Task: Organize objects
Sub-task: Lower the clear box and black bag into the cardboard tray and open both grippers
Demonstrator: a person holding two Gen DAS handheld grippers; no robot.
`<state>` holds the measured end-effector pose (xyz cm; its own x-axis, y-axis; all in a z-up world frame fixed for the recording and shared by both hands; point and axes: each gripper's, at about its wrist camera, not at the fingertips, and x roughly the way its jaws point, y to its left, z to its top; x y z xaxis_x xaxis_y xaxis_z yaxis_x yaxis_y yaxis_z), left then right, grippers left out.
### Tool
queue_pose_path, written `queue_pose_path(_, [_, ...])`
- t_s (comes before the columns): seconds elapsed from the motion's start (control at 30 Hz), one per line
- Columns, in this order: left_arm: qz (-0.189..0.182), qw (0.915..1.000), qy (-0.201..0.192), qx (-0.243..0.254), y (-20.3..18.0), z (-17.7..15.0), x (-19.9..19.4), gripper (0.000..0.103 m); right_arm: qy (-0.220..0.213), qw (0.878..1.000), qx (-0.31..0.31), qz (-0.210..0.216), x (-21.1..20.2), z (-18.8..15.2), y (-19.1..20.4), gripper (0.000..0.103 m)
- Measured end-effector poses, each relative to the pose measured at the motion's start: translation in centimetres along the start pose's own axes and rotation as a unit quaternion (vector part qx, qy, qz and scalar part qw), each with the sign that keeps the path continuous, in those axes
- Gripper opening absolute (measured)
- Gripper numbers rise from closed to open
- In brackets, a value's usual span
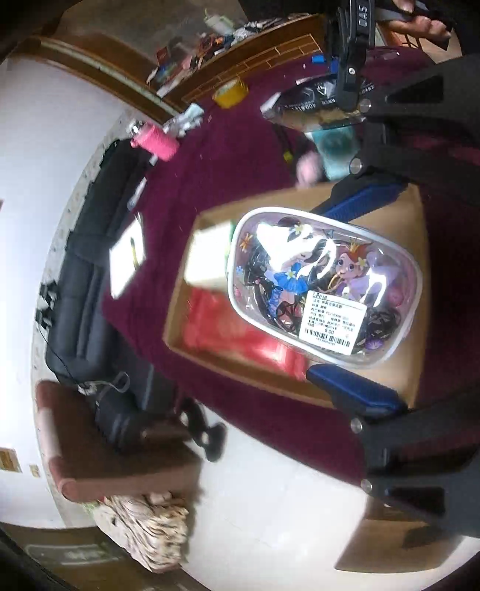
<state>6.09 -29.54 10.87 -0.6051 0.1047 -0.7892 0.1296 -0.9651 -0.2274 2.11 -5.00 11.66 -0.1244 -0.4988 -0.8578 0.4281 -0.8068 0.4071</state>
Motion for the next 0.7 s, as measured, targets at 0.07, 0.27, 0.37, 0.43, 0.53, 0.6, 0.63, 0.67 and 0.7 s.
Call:
queue_pose_path(0.07, [0.003, 0.9999, 0.014, -0.004, 1.3, -0.5, 0.5, 0.076, 0.008, 1.0, -0.007, 0.007, 1.4, 0.5, 1.5, 0.036])
queue_pose_path(0.27, [0.016, 0.9992, 0.038, 0.003, 2.9, -0.8, 1.8, 0.076, 0.026, 1.0, 0.002, 0.011, 4.9, 2.1, 4.1, 0.036])
queue_pose_path(0.37, [0.018, 0.9987, 0.047, 0.008, 2.9, -0.7, 2.6, 0.076, 0.037, 0.999, 0.022, 0.007, 6.5, 2.7, 4.0, 0.036])
queue_pose_path(0.43, [0.02, 0.9983, 0.051, 0.017, 2.7, -0.7, 3.2, 0.076, 0.048, 0.998, 0.04, 0.002, 7.7, 2.9, 3.7, 0.036])
queue_pose_path(0.53, [0.027, 0.9973, 0.057, 0.038, 1.8, -1.0, 4.1, 0.076, 0.057, 0.997, 0.058, -0.002, 9.0, 3.2, 3.2, 0.036])
queue_pose_path(0.6, [0.029, 0.9963, 0.062, 0.051, 1.5, -1.1, 4.6, 0.076, 0.059, 0.996, 0.061, -0.005, 9.5, 3.4, 3.3, 0.037])
queue_pose_path(0.63, [0.031, 0.996, 0.062, 0.057, 1.3, -1.2, 4.7, 0.076, 0.06, 0.996, 0.061, -0.005, 9.6, 3.4, 3.3, 0.037])
queue_pose_path(0.67, [0.036, 0.9953, 0.062, 0.065, 1.2, -1.3, 4.8, 0.076, 0.059, 0.996, 0.06, -0.009, 9.7, 3.5, 3.4, 0.037])
queue_pose_path(0.7, [0.043, 0.9944, 0.062, 0.074, 1.2, -1.4, 4.9, 0.076, 0.056, 0.997, 0.059, -0.015, 9.8, 3.6, 3.5, 0.037])
